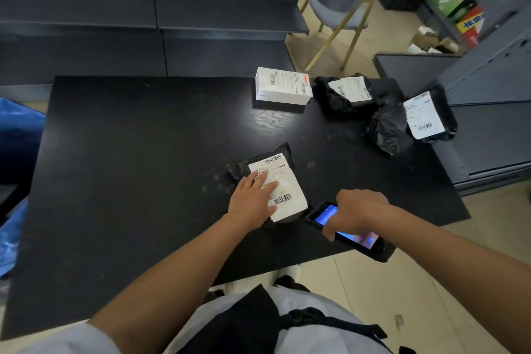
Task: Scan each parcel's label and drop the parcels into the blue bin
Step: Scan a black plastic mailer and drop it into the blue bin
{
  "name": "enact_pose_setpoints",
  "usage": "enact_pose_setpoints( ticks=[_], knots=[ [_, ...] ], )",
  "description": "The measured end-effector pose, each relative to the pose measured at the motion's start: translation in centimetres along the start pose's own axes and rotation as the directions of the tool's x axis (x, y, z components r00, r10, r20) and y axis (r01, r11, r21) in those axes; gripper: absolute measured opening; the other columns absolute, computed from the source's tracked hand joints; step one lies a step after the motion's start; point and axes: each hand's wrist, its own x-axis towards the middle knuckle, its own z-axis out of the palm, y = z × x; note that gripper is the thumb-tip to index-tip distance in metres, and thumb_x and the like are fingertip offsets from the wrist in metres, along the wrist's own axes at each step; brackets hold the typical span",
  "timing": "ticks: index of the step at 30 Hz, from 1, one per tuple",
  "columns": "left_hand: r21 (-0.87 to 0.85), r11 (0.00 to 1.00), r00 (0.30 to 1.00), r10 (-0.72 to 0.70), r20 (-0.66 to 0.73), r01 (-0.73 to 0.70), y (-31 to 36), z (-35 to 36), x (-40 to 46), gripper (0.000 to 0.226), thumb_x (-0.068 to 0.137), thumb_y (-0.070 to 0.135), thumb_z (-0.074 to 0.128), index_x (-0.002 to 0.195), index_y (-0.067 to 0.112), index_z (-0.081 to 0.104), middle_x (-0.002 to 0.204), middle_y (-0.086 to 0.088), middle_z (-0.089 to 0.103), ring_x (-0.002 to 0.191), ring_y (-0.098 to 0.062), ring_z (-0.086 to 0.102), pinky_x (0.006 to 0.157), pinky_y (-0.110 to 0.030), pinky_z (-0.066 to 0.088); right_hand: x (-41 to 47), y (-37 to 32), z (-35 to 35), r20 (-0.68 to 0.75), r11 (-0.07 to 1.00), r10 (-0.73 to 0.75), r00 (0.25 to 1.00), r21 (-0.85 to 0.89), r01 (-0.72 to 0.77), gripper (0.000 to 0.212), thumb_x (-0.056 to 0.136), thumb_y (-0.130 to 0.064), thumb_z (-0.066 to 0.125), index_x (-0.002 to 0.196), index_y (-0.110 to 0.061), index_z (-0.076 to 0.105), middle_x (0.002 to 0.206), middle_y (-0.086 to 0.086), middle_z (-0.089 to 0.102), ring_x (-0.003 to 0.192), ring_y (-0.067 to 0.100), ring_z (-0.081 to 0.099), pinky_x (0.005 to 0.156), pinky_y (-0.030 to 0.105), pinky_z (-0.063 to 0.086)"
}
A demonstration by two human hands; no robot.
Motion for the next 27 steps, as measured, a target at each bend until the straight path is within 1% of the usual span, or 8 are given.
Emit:
enact_pose_setpoints(
  ticks=[4,7,9,13,15,17,21,27],
  knots=[
    [0.085,0.996,0.998,0.033,0.051,-0.037,-1.7,-1.8,-0.9,0.065,0.096,0.037,0.06,0.155,0.037,0.031,0.169,-0.001,0.012,0.155,-0.026,0.004,0.126,-0.047,-0.001,0.0,0.4,0.4,0.09,0.97,-0.039,0.995,0.244,0.016,0.048,0.064,-0.051,0.08,0.075,-0.016,0.049,0.067,-0.002,0.053,0.058,0.018,0.051,0.054,0.027,0.035],
    [0.189,0.981,0.995,0.016,0.097,-0.034,-3.6,-3.0,-2.6,0.063,0.096,0.024,0.058,0.152,0.041,0.035,0.169,0.002,0.012,0.155,-0.027,0.004,0.126,-0.047,-0.002,-0.2,1.1,0.9,0.192,0.786,-0.138,0.972,0.618,-0.01,0.048,0.063,-0.034,0.084,0.083,-0.007,0.049,0.057,0.007,0.043,0.045,0.022,0.046,0.05,0.028,0.033],
    [0.209,0.978,0.991,-0.049,0.128,0.022,-5.0,-3.5,-4.2,0.063,0.095,0.022,0.054,0.152,0.043,0.035,0.169,0.004,0.009,0.155,-0.027,0.003,0.126,-0.047,-0.001,-0.3,1.1,1.5,0.196,0.703,-0.2,0.96,0.711,0.001,0.046,0.076,-0.024,0.082,0.1,0.003,0.055,0.056,0.012,0.05,0.044,0.025,0.052,0.051,0.03,0.042],
    [0.104,0.963,0.968,-0.252,0.006,0.25,-5.4,-3.4,-7.1,0.055,0.095,0.051,0.054,0.147,0.037,0.045,0.166,0.0,0.018,0.152,-0.028,0.013,0.123,-0.044,0.014,0.3,0.7,3.1,0.084,0.494,-0.256,0.963,0.868,0.055,0.032,0.086,-0.018,0.076,0.112,-0.003,0.066,0.085,0.019,0.066,0.075,0.033,0.068,0.064,0.039,0.057],
    [-0.036,0.93,0.926,-0.367,-0.088,0.365,-4.3,-2.2,-8.0,0.074,0.088,0.064,0.058,0.151,0.032,0.036,0.165,-0.002,0.016,0.15,-0.028,0.017,0.119,-0.047,0.022,0.9,0.6,3.9,0.035,0.363,-0.271,0.962,0.929,0.068,0.033,0.085,-0.02,0.075,0.114,-0.005,0.069,0.098,0.019,0.074,0.084,0.031,0.073,0.077,0.045,0.061],
    [-0.153,0.871,0.875,-0.479,-0.064,0.466,-3.1,-0.6,-8.4,0.102,0.077,0.074,0.063,0.157,0.035,0.014,0.167,-0.006,0.001,0.152,-0.032,0.01,0.119,-0.051,0.021,1.3,0.3,4.3,0.0,0.278,-0.279,0.96,0.957,0.081,0.035,0.084,-0.022,0.076,0.116,-0.009,0.071,0.108,0.02,0.076,0.091,0.03,0.074,0.086,0.049,0.06],
    [-0.096,0.811,0.808,-0.584,-0.072,0.577,-1.4,1.9,-8.1,0.118,0.072,0.075,0.067,0.157,0.036,-0.004,0.166,-0.01,-0.009,0.153,-0.033,0.005,0.121,-0.052,0.017,2.2,0.3,4.1,-0.012,0.249,-0.333,0.943,0.963,0.1,0.03,0.088,-0.011,0.074,0.118,-0.011,0.07,0.107,0.013,0.076,0.095,0.026,0.076,0.09,0.047,0.06],
    [-0.204,0.689,0.692,-0.719,-0.068,0.696,-0.8,1.6,-7.4,0.12,0.068,0.063,0.076,0.156,0.037,-0.001,0.16,-0.015,0.013,0.147,-0.035,0.02,0.118,-0.05,0.027,3.7,0.9,2.2,-0.001,0.3,-0.443,0.896,0.942,0.15,0.027,0.091,-0.012,0.072,0.116,-0.019,0.066,0.11,0.006,0.072,0.099,0.023,0.072,0.084,0.038,0.059]
  ],
)
